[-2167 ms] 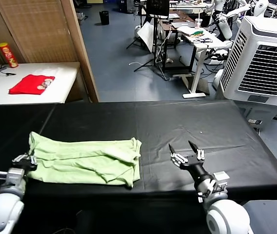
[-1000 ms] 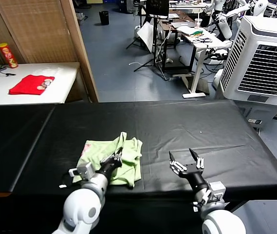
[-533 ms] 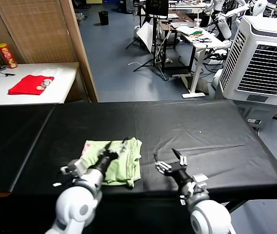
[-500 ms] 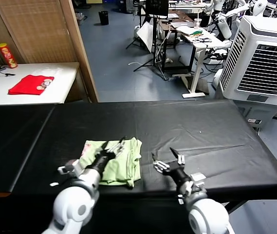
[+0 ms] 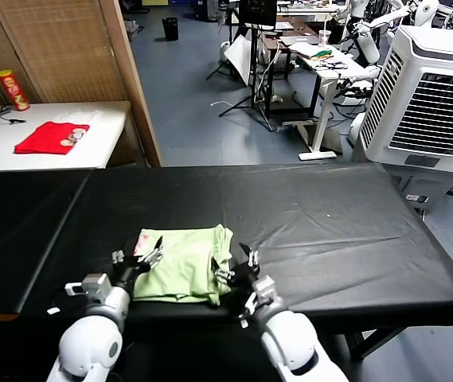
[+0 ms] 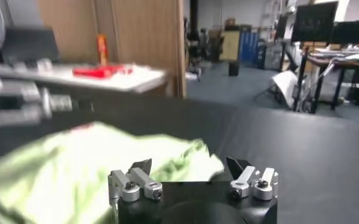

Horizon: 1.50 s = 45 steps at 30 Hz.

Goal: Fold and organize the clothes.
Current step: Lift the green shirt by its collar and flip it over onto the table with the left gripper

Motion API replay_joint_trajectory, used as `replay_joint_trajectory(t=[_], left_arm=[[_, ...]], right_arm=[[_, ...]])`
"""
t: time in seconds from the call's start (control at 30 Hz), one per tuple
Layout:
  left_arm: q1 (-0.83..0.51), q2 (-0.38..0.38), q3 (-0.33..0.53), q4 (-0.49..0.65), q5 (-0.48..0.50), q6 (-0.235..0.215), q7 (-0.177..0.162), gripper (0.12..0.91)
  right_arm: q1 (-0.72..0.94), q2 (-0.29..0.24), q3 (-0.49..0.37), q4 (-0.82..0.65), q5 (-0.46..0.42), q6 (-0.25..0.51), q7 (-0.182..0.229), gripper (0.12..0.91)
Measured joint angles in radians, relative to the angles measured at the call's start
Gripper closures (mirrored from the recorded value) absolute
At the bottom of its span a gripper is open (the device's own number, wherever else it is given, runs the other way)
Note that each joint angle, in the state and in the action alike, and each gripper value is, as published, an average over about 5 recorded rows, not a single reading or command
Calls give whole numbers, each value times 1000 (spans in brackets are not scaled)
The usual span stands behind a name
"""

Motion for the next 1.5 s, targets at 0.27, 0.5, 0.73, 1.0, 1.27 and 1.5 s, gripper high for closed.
replay_joint_trajectory(t=[0.27,0.5,0.73,1.0,1.27,1.5], left_arm=[[1,-16,-34,46,-85,-23,4,232],[-10,-34,-75,84,-295,-31,-23,232],[-1,-39,-108,108,-487,-31,-27,235],[9,-37,-129,110,-610,-13,-26,569],[2,-34,-129,111,-550,-7,-25,898],[-9,-5,-138,94,-345,-18,-13,900]], right_arm=[[-36,17,9,49,-15,85,42,227],[-94,-4,61,147,9,114,41,227],[-141,-13,100,187,4,135,38,227],[-153,2,108,194,1,136,37,227],[-175,5,130,208,1,141,37,227],[-207,19,154,214,-20,163,40,227]])
